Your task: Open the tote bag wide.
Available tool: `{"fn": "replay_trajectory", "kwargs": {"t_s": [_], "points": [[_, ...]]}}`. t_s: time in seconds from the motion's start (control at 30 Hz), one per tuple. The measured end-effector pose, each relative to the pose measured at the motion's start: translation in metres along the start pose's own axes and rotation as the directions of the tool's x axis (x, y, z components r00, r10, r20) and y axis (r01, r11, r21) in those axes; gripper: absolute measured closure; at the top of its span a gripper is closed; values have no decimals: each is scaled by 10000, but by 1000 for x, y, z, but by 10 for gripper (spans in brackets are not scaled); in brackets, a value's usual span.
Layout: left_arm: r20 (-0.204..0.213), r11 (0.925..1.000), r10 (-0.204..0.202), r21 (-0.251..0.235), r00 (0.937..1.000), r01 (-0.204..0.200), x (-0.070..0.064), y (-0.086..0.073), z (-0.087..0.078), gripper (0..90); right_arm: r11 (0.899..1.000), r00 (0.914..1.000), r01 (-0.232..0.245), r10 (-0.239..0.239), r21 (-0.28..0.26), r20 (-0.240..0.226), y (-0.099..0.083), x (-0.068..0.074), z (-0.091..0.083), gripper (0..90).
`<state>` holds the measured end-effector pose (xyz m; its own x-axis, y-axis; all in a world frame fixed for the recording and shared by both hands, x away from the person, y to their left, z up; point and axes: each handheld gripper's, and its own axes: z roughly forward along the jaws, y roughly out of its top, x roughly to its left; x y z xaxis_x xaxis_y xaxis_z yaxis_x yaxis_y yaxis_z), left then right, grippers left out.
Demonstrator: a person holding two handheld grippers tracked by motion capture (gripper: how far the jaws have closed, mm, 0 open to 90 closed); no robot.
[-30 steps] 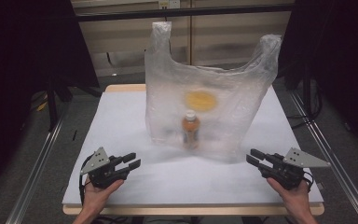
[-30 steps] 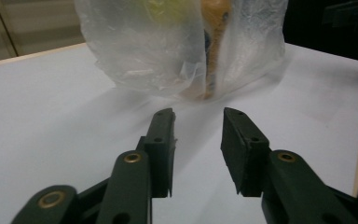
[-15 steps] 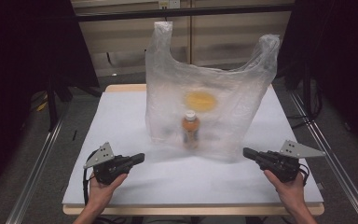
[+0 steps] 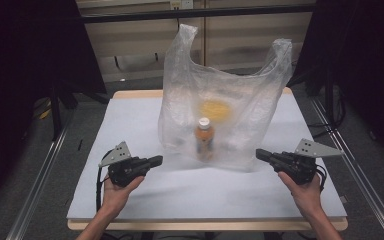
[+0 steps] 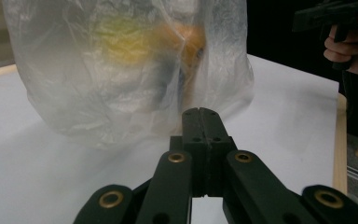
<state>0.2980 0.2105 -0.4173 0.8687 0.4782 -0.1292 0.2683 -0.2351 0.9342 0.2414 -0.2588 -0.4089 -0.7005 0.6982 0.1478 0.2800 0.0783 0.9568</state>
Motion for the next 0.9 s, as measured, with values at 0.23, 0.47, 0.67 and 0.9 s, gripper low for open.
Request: {"fn": "replay_trajectory", "kwargs": {"t_s": [0.23,0.47,0.67,0.9], "points": [[120,9996,-157,-223,9998,160,6,10,6,900,9998,10000,10,-10,-201,-33,13,-5,9,900],[58,9991,-158,-390,9999,160,13,23,12,900,9994,9998,135,-139,-308,-144,35,-11,18,900],[142,9980,-69,-620,9999,77,18,41,23,900,9989,9994,254,-263,-388,-220,51,-16,29,900],[183,9961,234,-850,9996,-218,19,70,32,900,9981,9995,314,-318,-534,-66,71,-23,36,900]]}}
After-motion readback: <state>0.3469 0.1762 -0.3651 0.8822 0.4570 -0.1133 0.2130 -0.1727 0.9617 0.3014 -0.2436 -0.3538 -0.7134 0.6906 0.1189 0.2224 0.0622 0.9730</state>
